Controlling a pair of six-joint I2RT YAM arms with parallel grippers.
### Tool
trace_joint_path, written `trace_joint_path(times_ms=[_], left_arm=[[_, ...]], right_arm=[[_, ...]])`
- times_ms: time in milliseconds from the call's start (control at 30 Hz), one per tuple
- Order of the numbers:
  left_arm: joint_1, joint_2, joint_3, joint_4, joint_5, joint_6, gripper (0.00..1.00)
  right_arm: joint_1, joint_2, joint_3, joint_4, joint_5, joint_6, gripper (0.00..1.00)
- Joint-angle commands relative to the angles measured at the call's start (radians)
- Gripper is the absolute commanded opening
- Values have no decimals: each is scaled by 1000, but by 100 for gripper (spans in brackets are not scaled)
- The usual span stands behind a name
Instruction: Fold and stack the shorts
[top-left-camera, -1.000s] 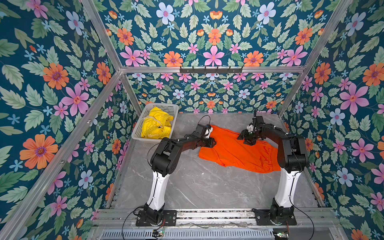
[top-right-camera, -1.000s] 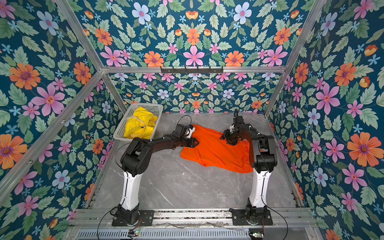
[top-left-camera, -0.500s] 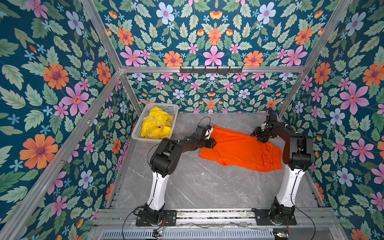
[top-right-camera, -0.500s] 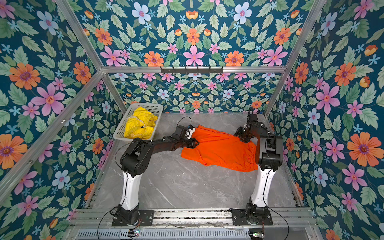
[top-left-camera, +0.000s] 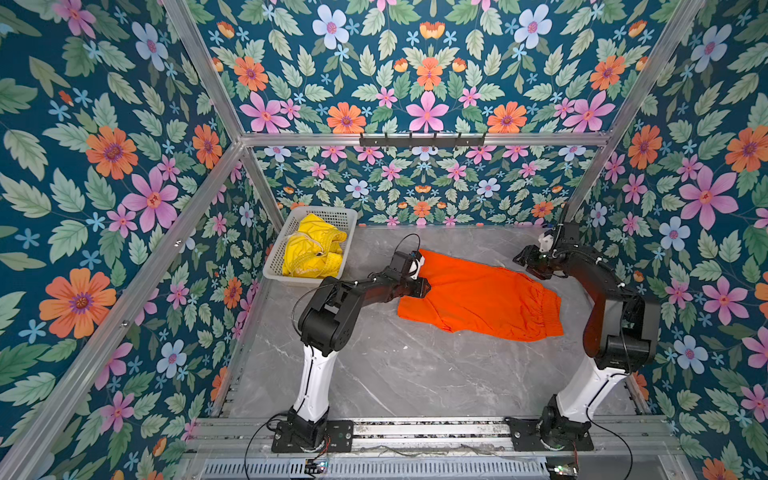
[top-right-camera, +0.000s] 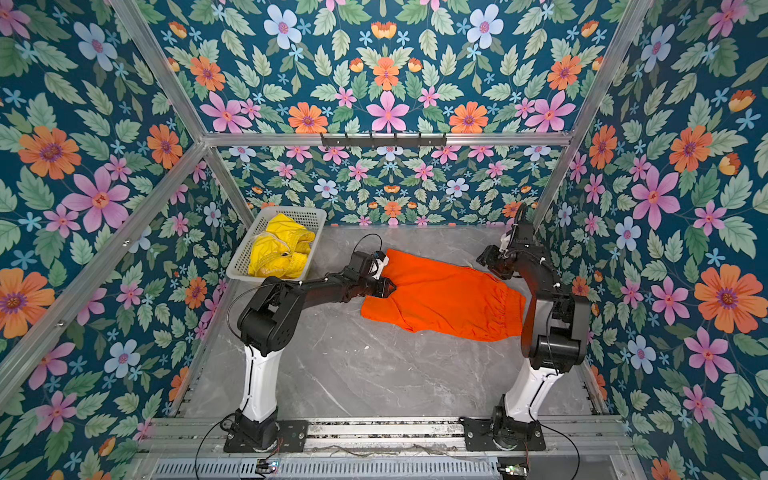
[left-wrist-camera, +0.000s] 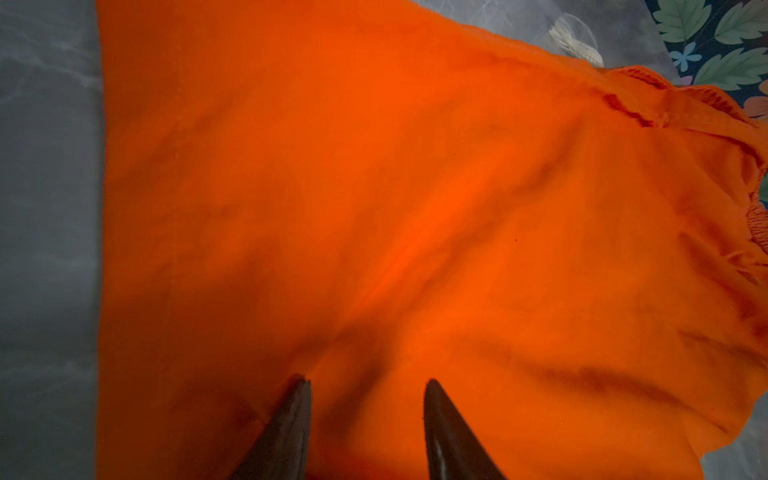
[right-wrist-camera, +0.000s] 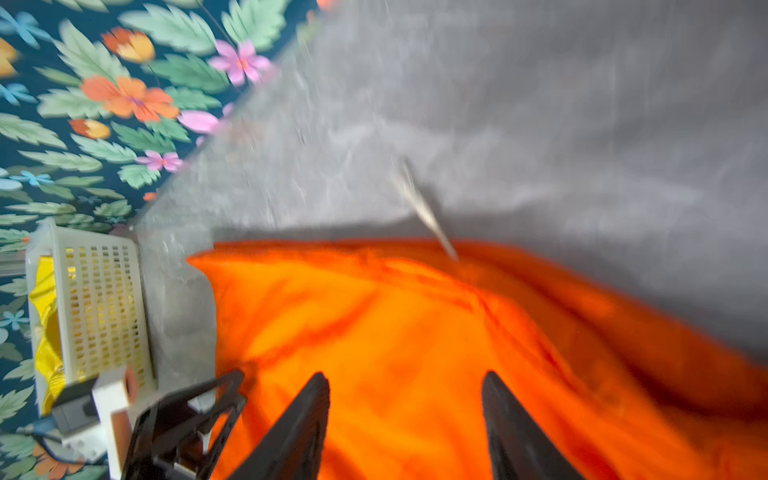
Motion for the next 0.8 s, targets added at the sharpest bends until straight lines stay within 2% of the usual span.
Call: trace_joint_path(times_ms=[0,100,233,400,767], left_arm=[[1,10,-9,-127,-35,-14,47],[-2,11,-10,-128,-36,-15,47],[-5,7,-14,-131,-40,-15,47],[-7,7,-28,-136,-52,-14,47],[-7,-6,-71,-151,-73,3,47]], right_arm=[[36,-15,-68,16,-34,-8,59],[55,34,-81,16,-30,-17,59],[55,142,-14,16,-6,-17,59],[30,296,137,9,10,-14,59],[-59,451,474,-49,-26,10,58]])
